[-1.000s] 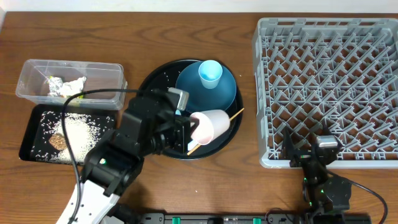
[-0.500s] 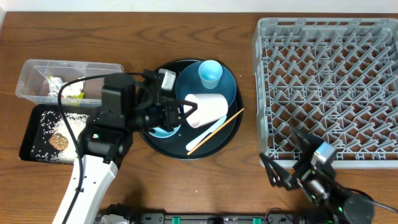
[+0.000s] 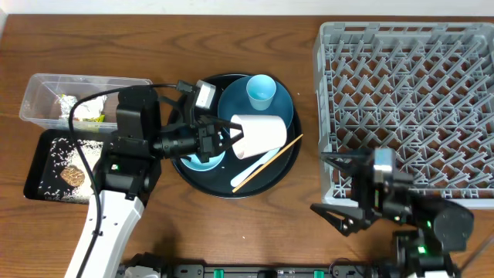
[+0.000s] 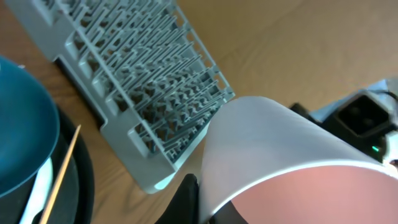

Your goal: Sort waste into correct bins and load items into the dishwasher rack

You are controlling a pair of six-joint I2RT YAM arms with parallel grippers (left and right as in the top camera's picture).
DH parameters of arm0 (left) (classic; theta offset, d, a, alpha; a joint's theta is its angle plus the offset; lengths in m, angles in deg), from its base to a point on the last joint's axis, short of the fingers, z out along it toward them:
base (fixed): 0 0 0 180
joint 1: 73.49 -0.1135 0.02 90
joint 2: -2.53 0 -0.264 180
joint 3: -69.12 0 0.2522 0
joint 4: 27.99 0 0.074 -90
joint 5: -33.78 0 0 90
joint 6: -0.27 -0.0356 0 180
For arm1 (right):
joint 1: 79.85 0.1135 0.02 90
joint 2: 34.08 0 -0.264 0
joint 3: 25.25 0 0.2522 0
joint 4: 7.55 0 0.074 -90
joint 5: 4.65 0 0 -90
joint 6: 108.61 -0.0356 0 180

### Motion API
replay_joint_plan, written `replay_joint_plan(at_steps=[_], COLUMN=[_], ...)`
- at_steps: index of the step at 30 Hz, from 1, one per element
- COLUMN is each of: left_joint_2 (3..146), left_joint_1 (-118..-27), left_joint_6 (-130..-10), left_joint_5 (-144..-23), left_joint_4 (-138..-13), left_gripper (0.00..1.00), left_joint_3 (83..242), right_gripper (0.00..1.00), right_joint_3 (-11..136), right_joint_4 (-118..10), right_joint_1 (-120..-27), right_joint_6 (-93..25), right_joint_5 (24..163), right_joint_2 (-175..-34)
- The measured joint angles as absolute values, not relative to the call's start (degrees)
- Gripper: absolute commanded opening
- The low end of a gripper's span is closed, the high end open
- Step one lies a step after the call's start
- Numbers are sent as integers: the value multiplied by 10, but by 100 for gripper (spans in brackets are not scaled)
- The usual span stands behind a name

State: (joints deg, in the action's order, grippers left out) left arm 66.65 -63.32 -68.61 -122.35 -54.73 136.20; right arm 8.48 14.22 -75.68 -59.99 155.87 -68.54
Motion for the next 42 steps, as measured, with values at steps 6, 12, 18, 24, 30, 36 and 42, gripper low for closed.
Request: replay_joint_plan(at_steps=[6, 12, 18, 24, 30, 36, 42], left_joint_2=[694, 762, 813, 815, 815, 815, 815], left_joint_1=[-633, -633, -633, -633, -633, -633, -626], left_joint_6=[-679, -660, -619, -592, -582, -582, -582], left_joint_5=[-1271, -1346, -1413, -1439, -1446, -1448, -1448], left_joint_4=[-511, -426, -337, -316, -316, -316, -316], left_gripper=[7, 7, 7, 7, 8, 7, 7], left_joint_3=[1362, 1362, 1362, 1362, 1362, 1362, 1362], right_gripper=[99, 99, 99, 99, 98, 99, 99], right_joint_3=[85, 87, 87, 94, 120, 128, 128], right_joint_4=[242, 394, 406, 443, 474, 480, 484], right_joint_1=[-757, -757, -757, -757, -757, -756, -731], right_joint_6=[-638, -673, -675, -660, -653, -652, -639], right_joint_5=[1602, 1656, 1676, 1682, 1680, 1661, 1625], right_joint_2=[-770, -817, -866, -935, -991, -1007, -1008])
